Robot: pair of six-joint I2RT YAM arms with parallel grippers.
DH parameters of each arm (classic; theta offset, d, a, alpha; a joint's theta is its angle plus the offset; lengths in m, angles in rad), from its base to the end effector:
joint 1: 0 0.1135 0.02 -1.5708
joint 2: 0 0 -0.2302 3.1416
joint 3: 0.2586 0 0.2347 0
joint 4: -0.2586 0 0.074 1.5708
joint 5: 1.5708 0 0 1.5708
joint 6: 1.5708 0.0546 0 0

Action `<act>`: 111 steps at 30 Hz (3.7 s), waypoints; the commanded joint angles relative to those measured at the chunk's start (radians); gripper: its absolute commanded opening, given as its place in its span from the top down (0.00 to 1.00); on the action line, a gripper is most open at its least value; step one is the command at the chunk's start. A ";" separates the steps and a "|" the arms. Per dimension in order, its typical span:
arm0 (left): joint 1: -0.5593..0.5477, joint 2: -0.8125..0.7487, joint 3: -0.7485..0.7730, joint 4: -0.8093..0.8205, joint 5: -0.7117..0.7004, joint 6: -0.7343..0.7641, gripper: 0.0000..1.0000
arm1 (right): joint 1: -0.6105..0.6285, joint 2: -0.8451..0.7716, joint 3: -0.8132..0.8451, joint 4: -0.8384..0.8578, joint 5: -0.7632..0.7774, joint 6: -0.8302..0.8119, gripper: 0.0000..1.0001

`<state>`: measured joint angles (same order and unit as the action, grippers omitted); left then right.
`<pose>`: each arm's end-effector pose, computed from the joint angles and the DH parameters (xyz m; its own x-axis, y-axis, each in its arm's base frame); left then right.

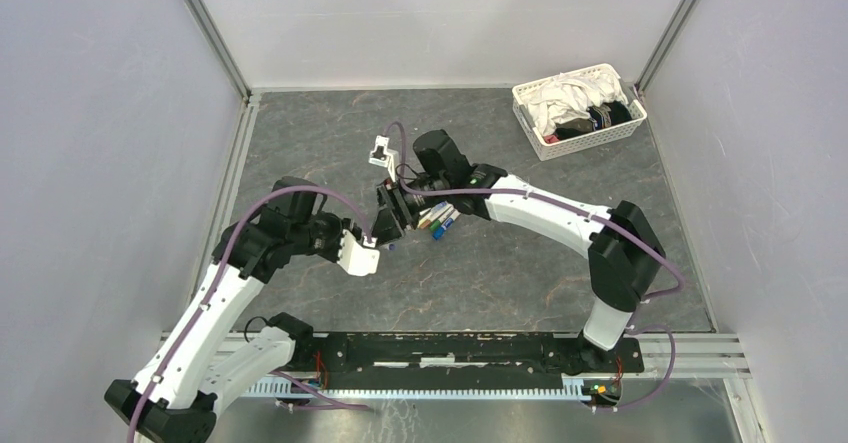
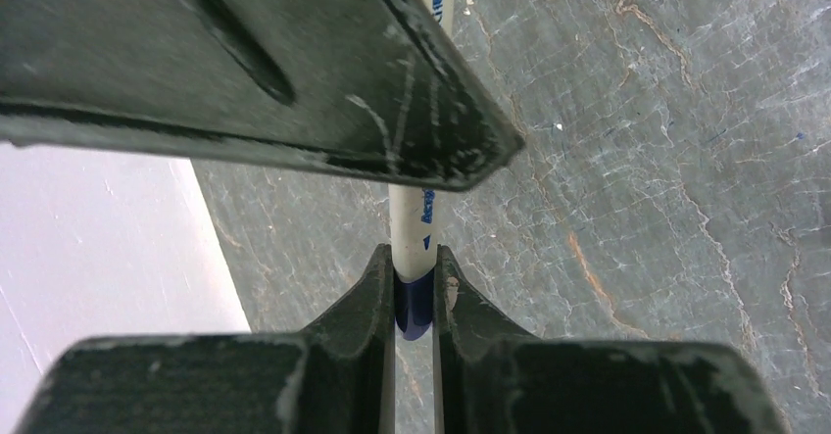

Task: Open the pen caps
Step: Pick up the pen from the center of the board, then open the pen cap from the pen, then place the pen at the center of the board, then place the pen cap at the center of the board.

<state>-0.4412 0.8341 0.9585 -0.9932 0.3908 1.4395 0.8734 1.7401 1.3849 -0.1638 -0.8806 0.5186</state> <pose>0.1389 -0.0886 0.2767 0.5216 0.7674 -0.3729 0.7653 -0.2276 0.6021 0.2162 0.3236 0.2638 -0.7317 -0.3819 -0.5646 -0.6394 0.0978 0.7626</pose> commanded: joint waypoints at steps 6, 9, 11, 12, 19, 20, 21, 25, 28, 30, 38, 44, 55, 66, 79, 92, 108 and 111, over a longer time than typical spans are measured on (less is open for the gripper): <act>-0.020 0.014 0.010 0.009 -0.016 0.017 0.84 | 0.019 0.019 0.059 0.029 -0.011 -0.016 0.81; -0.021 0.035 0.054 -0.058 0.001 -0.028 0.58 | 0.012 0.004 0.055 -0.043 -0.001 -0.100 1.00; -0.022 0.061 0.097 -0.111 0.018 -0.062 0.49 | 0.005 -0.014 0.034 -0.076 -0.001 -0.157 1.00; -0.021 0.073 0.114 -0.134 0.032 -0.082 0.47 | 0.001 -0.026 0.017 -0.082 -0.004 -0.182 1.00; -0.021 0.076 0.131 -0.150 0.091 -0.110 0.45 | -0.005 -0.061 -0.037 -0.120 -0.029 -0.291 1.00; -0.022 0.079 0.130 -0.155 0.088 -0.107 0.46 | -0.006 -0.059 -0.032 -0.126 -0.027 -0.296 1.00; -0.022 0.084 0.131 -0.162 0.090 -0.108 0.47 | -0.007 -0.055 -0.029 -0.126 -0.026 -0.295 1.00; -0.023 0.097 0.133 -0.174 0.110 -0.121 0.49 | -0.007 -0.044 -0.012 -0.120 -0.021 -0.287 1.00; -0.022 0.107 0.131 -0.166 0.115 -0.136 0.50 | -0.007 -0.036 0.004 -0.112 -0.021 -0.278 1.00; -0.023 0.117 0.130 -0.165 0.118 -0.142 0.51 | -0.006 -0.034 0.008 -0.095 -0.025 -0.264 1.00; -0.024 0.162 0.126 -0.118 0.118 -0.155 0.77 | -0.007 -0.028 0.013 -0.062 -0.030 -0.237 1.00; -0.024 0.155 0.109 -0.108 0.057 -0.128 0.98 | -0.012 -0.042 0.000 -0.126 0.011 -0.295 1.00; 0.154 0.280 0.175 -0.169 -0.129 0.051 0.98 | -0.090 -0.237 -0.329 -0.267 0.214 -0.464 1.00; 0.245 0.302 0.099 -0.067 -0.147 0.138 0.98 | -0.159 -0.356 -0.454 -0.297 0.312 -0.472 1.00; 0.119 0.485 -0.003 0.276 -0.064 -0.706 0.97 | -0.347 -0.447 -0.608 -0.242 1.056 -0.264 1.00; 0.111 0.636 -0.139 0.493 -0.185 -0.852 0.85 | -0.408 -0.430 -0.774 -0.063 1.310 -0.201 1.00; 0.064 0.687 -0.172 0.530 -0.217 -0.806 0.24 | -0.455 -0.313 -0.798 -0.049 1.290 -0.211 0.82; 0.064 0.655 -0.124 0.464 -0.176 -0.812 0.07 | -0.467 -0.307 -0.792 -0.072 1.290 -0.205 0.75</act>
<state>-0.3729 1.4971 0.7853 -0.4332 0.1658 0.6319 0.4274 1.3937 0.5972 -0.1967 0.4049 0.2996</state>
